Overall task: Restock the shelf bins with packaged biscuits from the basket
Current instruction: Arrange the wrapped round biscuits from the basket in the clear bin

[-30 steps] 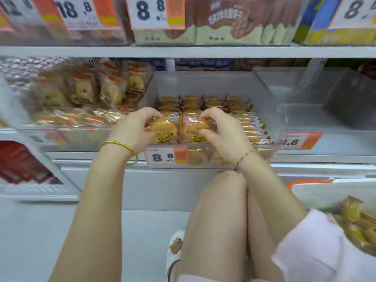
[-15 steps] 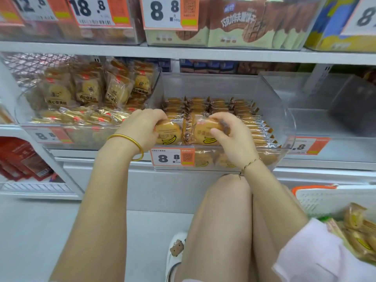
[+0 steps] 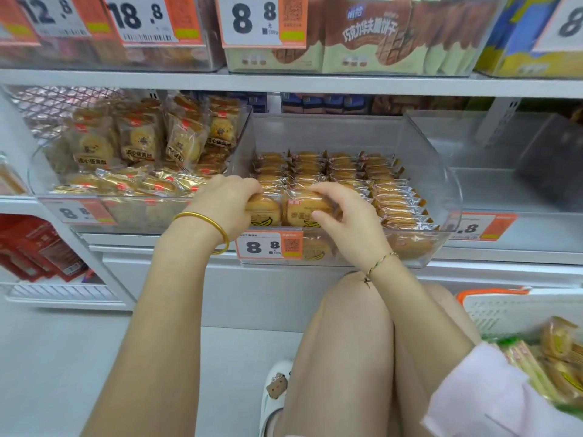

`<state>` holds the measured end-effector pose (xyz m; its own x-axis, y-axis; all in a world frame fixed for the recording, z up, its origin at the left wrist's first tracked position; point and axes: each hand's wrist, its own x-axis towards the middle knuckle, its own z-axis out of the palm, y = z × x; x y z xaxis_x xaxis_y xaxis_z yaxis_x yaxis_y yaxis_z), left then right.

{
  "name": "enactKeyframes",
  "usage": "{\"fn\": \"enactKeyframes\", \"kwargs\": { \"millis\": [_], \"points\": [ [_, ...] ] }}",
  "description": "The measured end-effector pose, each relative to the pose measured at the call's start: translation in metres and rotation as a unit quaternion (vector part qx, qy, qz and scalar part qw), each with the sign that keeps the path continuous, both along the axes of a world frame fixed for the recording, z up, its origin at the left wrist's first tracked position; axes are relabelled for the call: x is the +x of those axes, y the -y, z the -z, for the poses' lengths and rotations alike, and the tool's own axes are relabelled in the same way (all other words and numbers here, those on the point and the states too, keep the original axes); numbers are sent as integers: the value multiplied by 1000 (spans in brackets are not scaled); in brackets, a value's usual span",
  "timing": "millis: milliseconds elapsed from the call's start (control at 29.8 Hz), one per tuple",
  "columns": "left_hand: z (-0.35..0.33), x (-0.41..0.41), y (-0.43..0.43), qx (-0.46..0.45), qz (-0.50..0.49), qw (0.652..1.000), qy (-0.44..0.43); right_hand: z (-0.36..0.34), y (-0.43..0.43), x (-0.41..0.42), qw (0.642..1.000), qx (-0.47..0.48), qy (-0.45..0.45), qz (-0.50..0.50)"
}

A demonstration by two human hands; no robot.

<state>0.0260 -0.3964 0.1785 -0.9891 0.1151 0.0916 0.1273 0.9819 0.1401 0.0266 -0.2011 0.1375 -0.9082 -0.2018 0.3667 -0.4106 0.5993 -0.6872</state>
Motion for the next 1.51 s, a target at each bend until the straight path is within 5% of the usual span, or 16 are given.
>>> {"fn": "enactKeyframes", "kwargs": {
  "millis": [570, 1273, 1508],
  "points": [
    [2, 8, -9, -22, -18, 1000, -1, 3, -2, 1, 994, 102, 0, -27],
    [-10, 23, -10, -8, -46, 999, -9, 0, -12, 8, 999, 44, 7, 14],
    [-21, 41, -41, 73, 7, 988, -134, -3, -24, 18, 1000, 3, 1, 30]
  ]
}}
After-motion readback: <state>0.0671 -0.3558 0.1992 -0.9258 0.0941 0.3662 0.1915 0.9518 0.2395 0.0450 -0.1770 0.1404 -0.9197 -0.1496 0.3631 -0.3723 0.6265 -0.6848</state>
